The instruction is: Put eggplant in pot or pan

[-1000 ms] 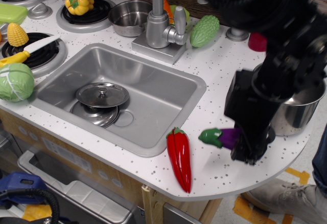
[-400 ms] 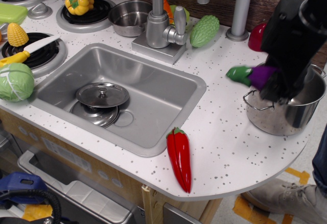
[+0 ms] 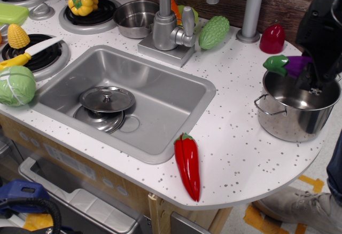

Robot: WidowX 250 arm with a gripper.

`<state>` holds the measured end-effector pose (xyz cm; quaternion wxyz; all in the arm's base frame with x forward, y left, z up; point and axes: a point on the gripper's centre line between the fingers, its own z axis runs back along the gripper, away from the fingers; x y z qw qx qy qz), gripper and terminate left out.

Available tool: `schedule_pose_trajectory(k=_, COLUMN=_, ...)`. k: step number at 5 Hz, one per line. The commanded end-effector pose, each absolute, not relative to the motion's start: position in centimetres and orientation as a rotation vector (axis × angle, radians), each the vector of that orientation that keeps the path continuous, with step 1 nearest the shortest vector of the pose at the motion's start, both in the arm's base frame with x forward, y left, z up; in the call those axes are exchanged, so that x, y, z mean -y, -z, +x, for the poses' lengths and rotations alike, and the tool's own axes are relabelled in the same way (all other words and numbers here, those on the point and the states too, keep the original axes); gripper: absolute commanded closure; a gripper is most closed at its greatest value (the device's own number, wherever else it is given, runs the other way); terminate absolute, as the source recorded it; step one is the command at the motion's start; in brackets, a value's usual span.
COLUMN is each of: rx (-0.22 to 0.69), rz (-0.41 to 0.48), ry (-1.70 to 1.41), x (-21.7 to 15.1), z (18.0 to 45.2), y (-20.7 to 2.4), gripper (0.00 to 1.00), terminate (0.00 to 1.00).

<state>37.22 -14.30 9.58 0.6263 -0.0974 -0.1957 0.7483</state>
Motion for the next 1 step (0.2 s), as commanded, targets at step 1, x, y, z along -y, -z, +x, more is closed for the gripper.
schedule_pose_trajectory(k=1, rx=0.487, rz=-0.325, ry=-1.654, x=14.2, z=39.52, y=-10.14, gripper=0.0, terminate=1.0)
